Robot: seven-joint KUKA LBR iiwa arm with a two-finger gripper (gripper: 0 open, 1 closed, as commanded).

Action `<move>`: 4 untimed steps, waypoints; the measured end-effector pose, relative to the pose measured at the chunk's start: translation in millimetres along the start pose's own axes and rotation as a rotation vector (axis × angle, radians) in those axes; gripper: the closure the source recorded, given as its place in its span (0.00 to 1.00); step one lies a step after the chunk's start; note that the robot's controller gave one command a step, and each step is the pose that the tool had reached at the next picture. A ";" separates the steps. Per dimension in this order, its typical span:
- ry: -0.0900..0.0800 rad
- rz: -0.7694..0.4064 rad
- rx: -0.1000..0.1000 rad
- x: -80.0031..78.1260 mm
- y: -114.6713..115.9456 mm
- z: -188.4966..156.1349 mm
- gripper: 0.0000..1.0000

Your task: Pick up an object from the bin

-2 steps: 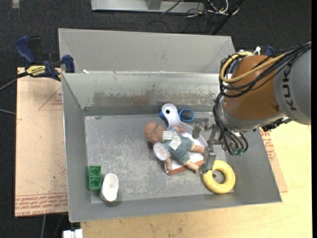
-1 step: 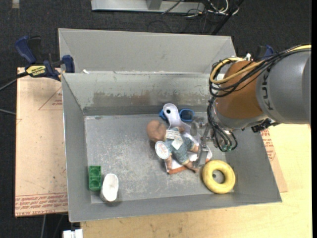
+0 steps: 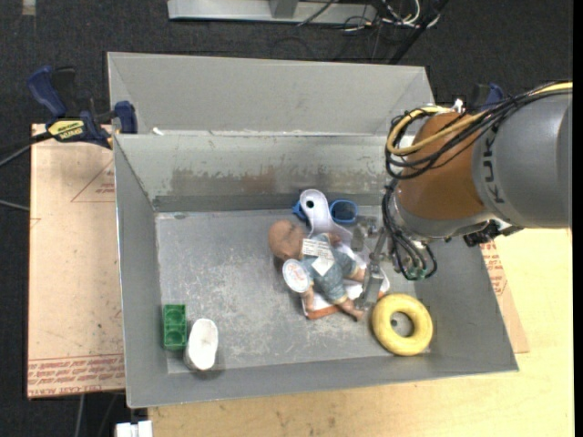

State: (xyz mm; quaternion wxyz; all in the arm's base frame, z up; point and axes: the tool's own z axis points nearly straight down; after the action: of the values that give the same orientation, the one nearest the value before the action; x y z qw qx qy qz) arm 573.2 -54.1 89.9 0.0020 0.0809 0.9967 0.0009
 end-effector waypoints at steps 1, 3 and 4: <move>-0.009 0.119 -0.004 -31.8 -25.5 15.1 0.00; -0.005 0.324 -0.001 -15.5 -29.0 19.2 1.00; -0.005 0.324 -0.001 -15.4 -29.0 17.8 1.00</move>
Offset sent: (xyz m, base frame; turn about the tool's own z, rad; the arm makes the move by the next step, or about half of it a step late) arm 0.0093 -0.0313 -0.0199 0.3258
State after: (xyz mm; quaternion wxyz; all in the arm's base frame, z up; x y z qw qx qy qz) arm 583.7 -85.2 72.1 0.0045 0.2404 0.9706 0.0016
